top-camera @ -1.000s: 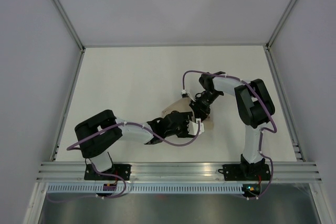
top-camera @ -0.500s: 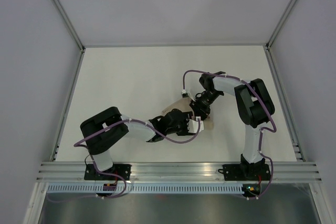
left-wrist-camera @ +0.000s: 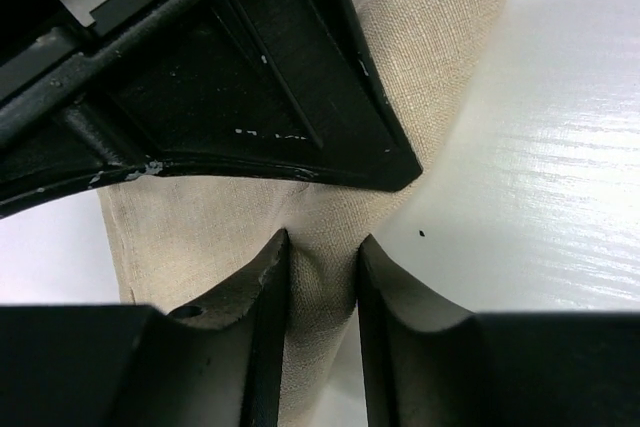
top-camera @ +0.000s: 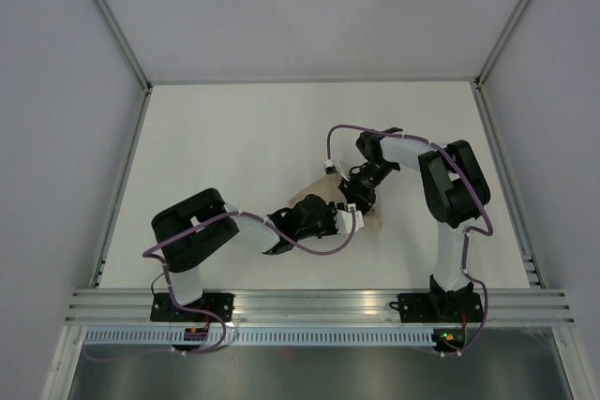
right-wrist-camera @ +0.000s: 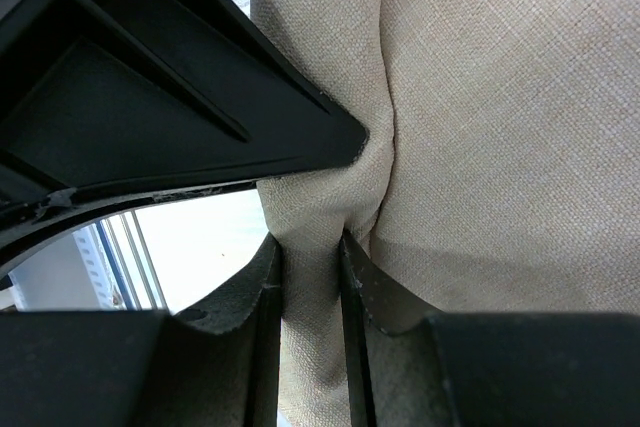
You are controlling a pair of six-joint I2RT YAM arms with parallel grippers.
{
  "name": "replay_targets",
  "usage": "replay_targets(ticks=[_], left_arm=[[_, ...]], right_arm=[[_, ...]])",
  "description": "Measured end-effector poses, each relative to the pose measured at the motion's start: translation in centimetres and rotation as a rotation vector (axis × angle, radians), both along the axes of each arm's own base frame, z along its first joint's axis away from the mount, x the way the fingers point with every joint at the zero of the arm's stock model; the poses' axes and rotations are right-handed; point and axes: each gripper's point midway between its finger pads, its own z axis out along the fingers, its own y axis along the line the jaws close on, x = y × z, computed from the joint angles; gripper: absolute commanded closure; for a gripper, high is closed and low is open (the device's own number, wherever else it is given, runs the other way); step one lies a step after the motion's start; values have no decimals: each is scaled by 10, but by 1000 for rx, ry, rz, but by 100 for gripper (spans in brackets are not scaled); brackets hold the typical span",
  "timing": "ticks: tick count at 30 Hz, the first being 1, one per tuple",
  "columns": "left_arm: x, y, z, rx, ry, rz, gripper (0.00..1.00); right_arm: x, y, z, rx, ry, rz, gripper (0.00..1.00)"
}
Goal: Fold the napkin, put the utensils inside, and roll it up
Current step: Roll the napkin with the utensil
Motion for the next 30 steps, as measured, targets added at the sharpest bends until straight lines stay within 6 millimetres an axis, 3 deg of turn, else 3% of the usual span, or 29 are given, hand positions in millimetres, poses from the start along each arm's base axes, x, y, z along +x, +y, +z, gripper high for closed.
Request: replay_targets(ticks=[3, 4, 7, 13, 18, 24, 30], left_arm=[[0, 0, 0, -15, 2, 5, 92], [0, 0, 0, -18, 3, 6, 97], [-1, 0, 0, -25, 7, 8, 98], [-3, -6, 0, -49, 55, -7, 98], [-3, -11, 0, -69, 106, -12, 98], [-1, -12, -1, -88, 188, -18, 98], [7, -22, -2, -103, 347, -33, 98]], right_arm=[[0, 0, 0, 1, -2, 0, 80], [0, 0, 1, 2, -6, -1, 72], [1, 0, 2, 8, -23, -4, 57], [-2, -5, 10, -12, -87, -22, 39], [15, -19, 18, -44, -231, -105, 35], [54, -33, 57, 14, -421, -271, 33], [66, -51, 83, 60, -525, -357, 34]])
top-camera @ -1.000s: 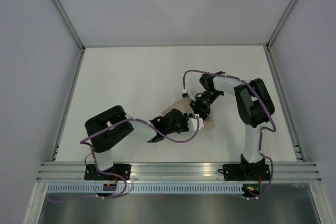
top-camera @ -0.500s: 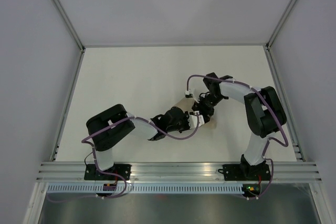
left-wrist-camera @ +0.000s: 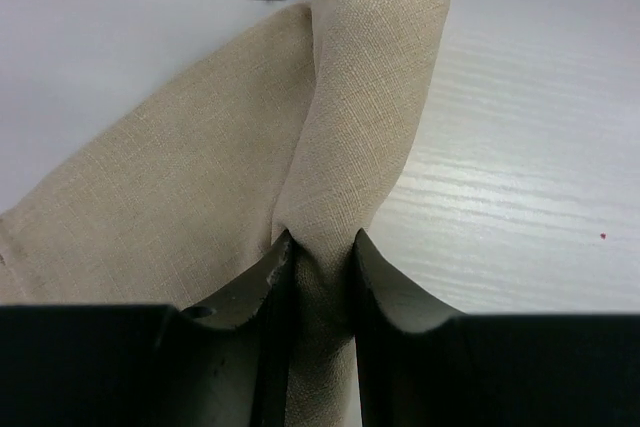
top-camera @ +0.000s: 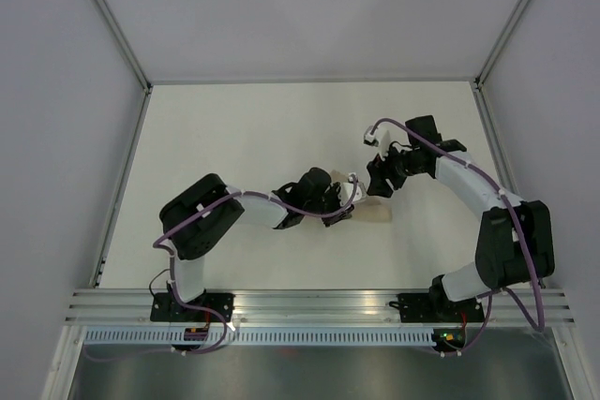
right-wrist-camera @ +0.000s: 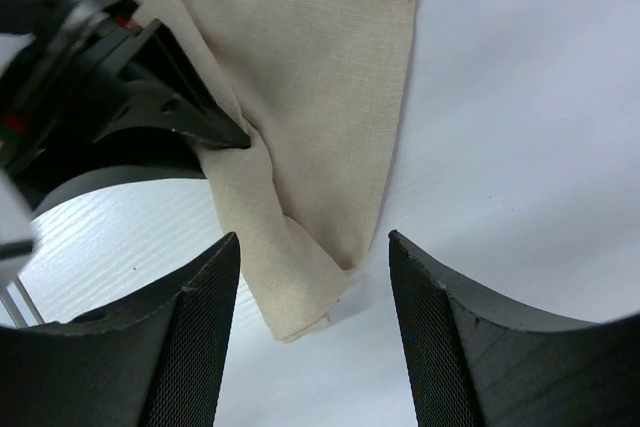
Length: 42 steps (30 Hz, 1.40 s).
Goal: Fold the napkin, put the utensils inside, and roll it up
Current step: Roll the napkin with the utensil
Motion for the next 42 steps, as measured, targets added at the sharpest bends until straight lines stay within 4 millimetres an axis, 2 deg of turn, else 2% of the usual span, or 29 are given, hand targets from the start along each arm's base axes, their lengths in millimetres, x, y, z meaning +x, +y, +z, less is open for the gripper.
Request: replay_targets(ticks=[8, 11, 14, 18, 24, 28, 34, 42], left_arm=[[4, -4, 0, -18, 197, -45, 98], [5, -4, -1, -29, 264, -65, 98], [5, -3, -1, -34, 319, -84, 98], [6, -4, -2, -38, 397, -111, 98], [4, -6, -2, -34, 483, -137, 98], [1, -8, -2, -32, 523, -151, 98], [-2, -9, -2, -24, 566, -161, 98], [-4, -9, -2, -18, 591, -160, 95]], right_arm=[[-29, -7, 19, 40, -126, 21, 30], [-39, -9, 18, 36, -178, 58, 30], [-47, -11, 7, 19, -200, 97, 30], [-60, -11, -20, -34, -217, 168, 30], [-78, 5, -42, -100, -290, 296, 30], [-79, 15, -45, -133, -356, 349, 30], [-67, 23, -50, -174, -416, 362, 35], [-59, 20, -63, -215, -422, 355, 55]])
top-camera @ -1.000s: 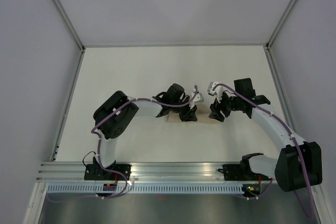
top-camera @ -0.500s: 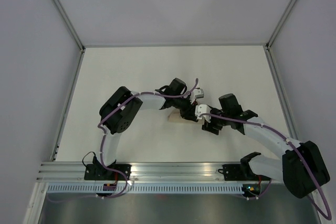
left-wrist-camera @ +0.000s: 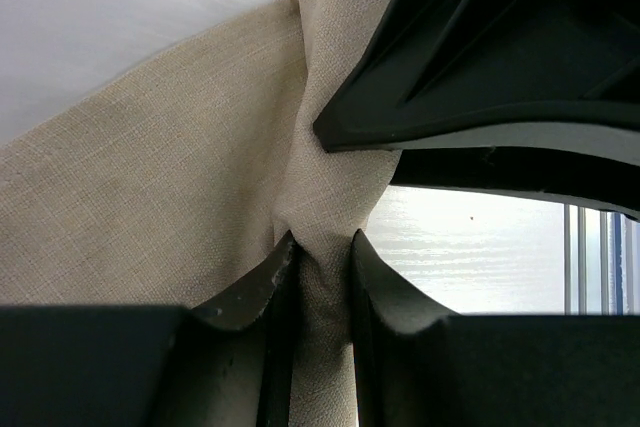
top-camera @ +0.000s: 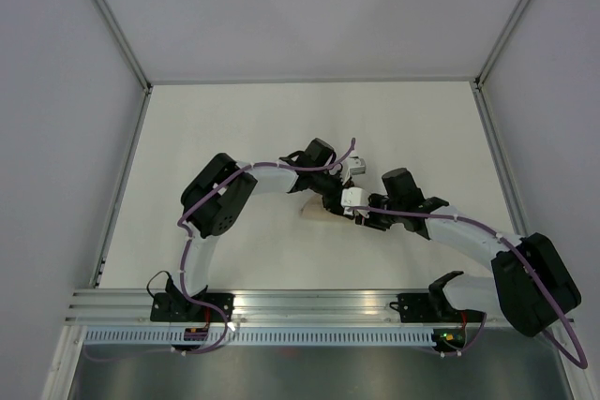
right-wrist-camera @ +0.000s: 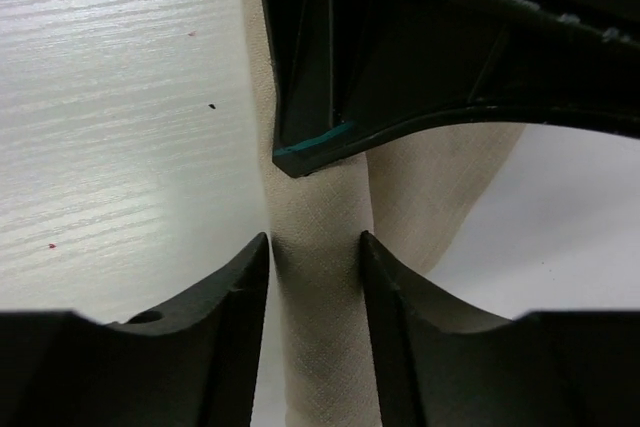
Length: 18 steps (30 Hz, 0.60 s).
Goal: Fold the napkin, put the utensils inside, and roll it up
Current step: Roll the napkin with the utensil
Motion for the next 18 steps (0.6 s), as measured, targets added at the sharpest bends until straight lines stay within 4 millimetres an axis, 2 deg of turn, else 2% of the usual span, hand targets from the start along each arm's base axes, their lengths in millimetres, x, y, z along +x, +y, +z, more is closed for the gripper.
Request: replay_targets(ticks=[3, 4, 7, 10, 18], left_arm=[[-1, 0, 0, 0, 6, -2, 88], [-1, 0, 0, 0, 6, -2, 81], [-1, 0, 0, 0, 9, 2, 75], [0, 0, 1, 3, 10, 12, 72], [2, 6, 2, 18, 12, 55, 65]], right_arm=[[3, -1, 0, -6, -11, -3, 66], [3, -1, 0, -7, -12, -4, 71], [4, -1, -1, -10, -15, -4, 78], [4, -1, -2, -12, -15, -1, 84], [4, 1, -5, -20, -5, 16, 90]])
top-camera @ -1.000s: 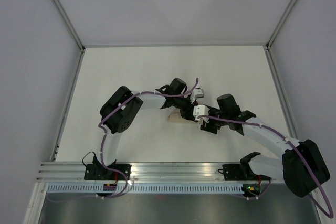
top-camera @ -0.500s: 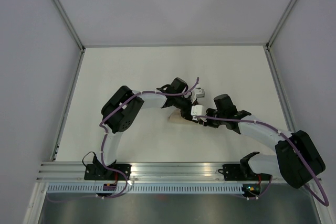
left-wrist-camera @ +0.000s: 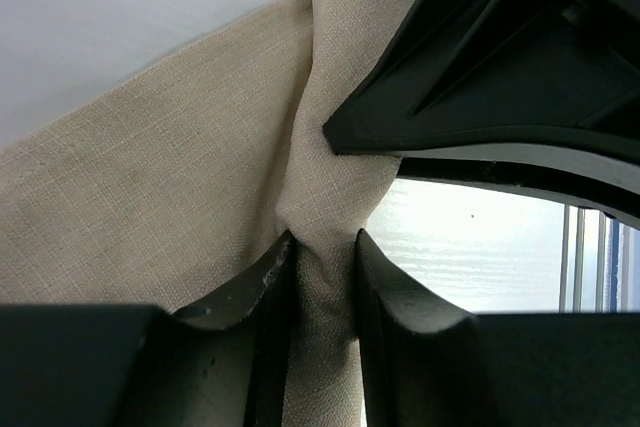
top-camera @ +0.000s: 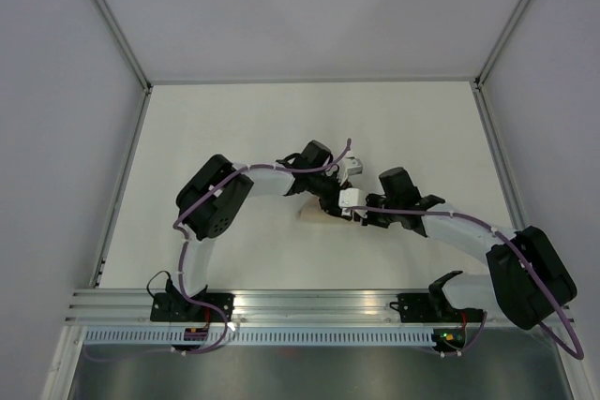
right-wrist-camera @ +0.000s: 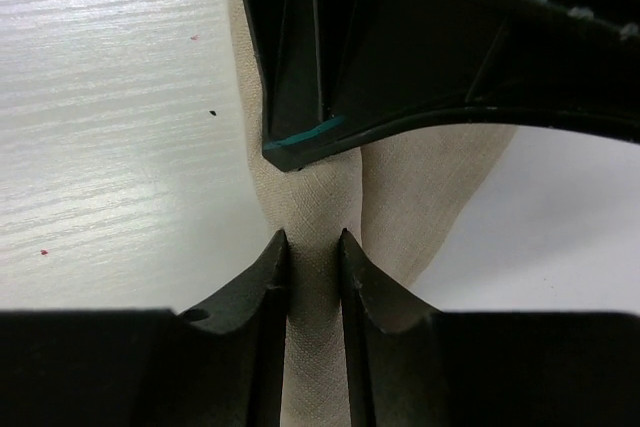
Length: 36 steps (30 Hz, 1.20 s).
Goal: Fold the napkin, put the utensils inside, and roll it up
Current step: Roll the napkin with the utensil
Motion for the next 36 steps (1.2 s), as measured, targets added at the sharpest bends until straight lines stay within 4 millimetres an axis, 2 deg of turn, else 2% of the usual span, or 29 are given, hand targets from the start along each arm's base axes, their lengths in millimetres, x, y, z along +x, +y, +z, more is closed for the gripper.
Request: replay_targets(ticks=[6, 7, 8, 15, 19, 23, 24, 26, 27, 29, 31, 35, 36], left_arm=[[-1, 15, 2, 10, -5, 61, 59], [0, 17, 2, 9, -8, 73, 52], [1, 20, 3, 7, -11, 88, 52], [14, 48, 11, -4, -30, 225, 53], [25, 67, 30, -37, -121, 354, 53], [40, 95, 72, -116, -260, 545, 53], [43, 101, 86, -143, -293, 587, 47], [49, 114, 123, -218, -365, 684, 38], [51, 118, 145, -267, -396, 725, 27], [54, 126, 188, -370, -429, 796, 26], [52, 129, 222, -456, -431, 820, 27], [52, 123, 273, -566, -420, 799, 27], [49, 121, 283, -595, -417, 785, 15]], right_arm=[[-2, 5, -2, -1, 40, 23, 93], [-2, 6, -2, -5, 48, 24, 93], [-2, 6, -2, -8, 58, 25, 93], [0, 8, -4, -29, 135, 28, 95], [1, 7, -5, -26, 184, 20, 96], [3, 7, -5, -19, 249, 11, 96], [4, 7, -5, -17, 261, 10, 96], [4, 6, -6, -14, 292, 5, 96], [5, 6, -6, -12, 306, 4, 96], [5, 6, -6, -8, 331, 1, 96], [6, 7, -6, -7, 350, -1, 96], [7, 7, -7, -12, 388, -8, 96], [7, 8, -7, -14, 398, -9, 96]])
